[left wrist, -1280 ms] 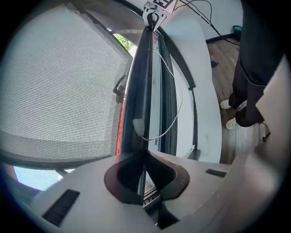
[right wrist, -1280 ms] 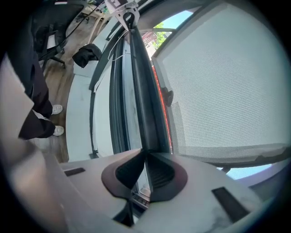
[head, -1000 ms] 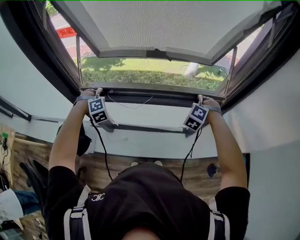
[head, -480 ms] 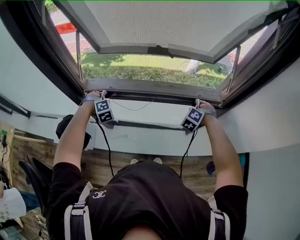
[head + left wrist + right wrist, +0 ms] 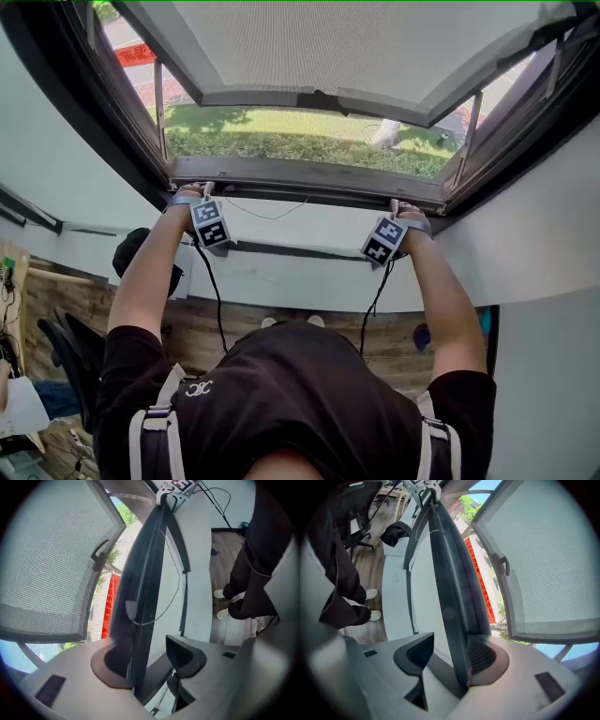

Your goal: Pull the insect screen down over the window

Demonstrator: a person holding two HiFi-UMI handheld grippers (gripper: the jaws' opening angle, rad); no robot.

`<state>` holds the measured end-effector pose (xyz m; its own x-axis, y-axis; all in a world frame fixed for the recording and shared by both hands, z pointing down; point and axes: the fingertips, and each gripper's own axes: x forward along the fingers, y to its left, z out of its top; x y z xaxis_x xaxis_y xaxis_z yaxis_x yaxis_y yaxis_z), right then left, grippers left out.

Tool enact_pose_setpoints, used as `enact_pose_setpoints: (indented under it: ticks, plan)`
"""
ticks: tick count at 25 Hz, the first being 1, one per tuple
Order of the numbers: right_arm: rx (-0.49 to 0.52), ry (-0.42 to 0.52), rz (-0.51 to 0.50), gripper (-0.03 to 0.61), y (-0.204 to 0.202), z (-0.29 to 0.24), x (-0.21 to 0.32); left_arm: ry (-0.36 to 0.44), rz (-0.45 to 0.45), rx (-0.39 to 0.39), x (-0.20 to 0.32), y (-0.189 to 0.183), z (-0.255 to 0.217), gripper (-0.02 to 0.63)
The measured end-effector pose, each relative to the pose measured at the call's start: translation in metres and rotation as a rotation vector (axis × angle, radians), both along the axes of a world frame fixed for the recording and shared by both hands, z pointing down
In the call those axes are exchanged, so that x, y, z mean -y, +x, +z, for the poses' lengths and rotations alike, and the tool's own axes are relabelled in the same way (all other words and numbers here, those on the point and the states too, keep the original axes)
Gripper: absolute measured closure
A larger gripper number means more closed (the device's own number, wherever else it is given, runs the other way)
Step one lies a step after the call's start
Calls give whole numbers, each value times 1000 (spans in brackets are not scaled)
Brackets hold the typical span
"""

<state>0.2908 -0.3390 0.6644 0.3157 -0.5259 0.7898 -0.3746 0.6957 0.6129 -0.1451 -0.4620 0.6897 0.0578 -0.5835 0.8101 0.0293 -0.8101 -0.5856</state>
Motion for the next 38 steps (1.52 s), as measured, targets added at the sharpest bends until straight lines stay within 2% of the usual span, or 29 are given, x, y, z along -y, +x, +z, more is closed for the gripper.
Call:
enact_pose_setpoints:
  ticks: [2, 5, 8, 10, 12, 13, 16, 18, 21, 22, 25, 32, 33, 34, 35, 36, 38]
  plan:
    - [-23, 0, -4, 328, -1, 1, -3, 42, 9, 11, 2, -1, 0, 376]
    - [-61, 25, -27, 321, 1, 3, -1, 84, 15, -1, 5, -1, 1, 376]
    - [-23, 96, -37, 363, 1, 3, 2, 84, 0, -16, 3, -2, 0, 377]
    - [-24, 148, -53, 335, 4, 5, 7, 87, -4, 5, 1, -3, -5, 388]
    - [-42, 176, -55, 225, 7, 4, 15, 140, 9, 9, 9, 0, -11, 323]
    - [-35, 171, -39, 244, 7, 0, 16, 152, 10, 3, 13, 1, -13, 348]
    - [-26, 104, 2, 278, 3, -9, 13, 119, -2, -15, 16, 3, -15, 353]
    - [-40, 57, 3, 278, 2, -8, 10, 91, -7, -12, 12, 3, -12, 354]
    - [-44, 21, 5, 278, 0, 2, 7, 34, -24, 20, 1, -1, -2, 351]
    - [-47, 31, 1, 273, 1, 7, 8, 14, -29, 38, -4, -2, 1, 328]
    - [-45, 60, -11, 268, 3, 18, 15, -4, -39, 50, -7, -4, 5, 321]
    - [-59, 56, -18, 258, 5, 21, 14, 51, -30, -1, 4, 1, 13, 319]
    - [-60, 72, -17, 229, 5, 22, 17, 48, -39, -15, 5, 2, 15, 302]
    - [-59, 89, -17, 232, 5, 23, 19, 48, -45, -24, 6, 1, 15, 257]
    - [-51, 101, -18, 246, 5, 24, 21, 53, -48, -30, 7, 0, 15, 320]
    - [-37, 109, -17, 247, 4, 25, 21, 53, -51, -37, 7, -1, 15, 347]
    - [-21, 125, -13, 228, 4, 26, 23, 48, -61, -50, 8, -1, 14, 311]
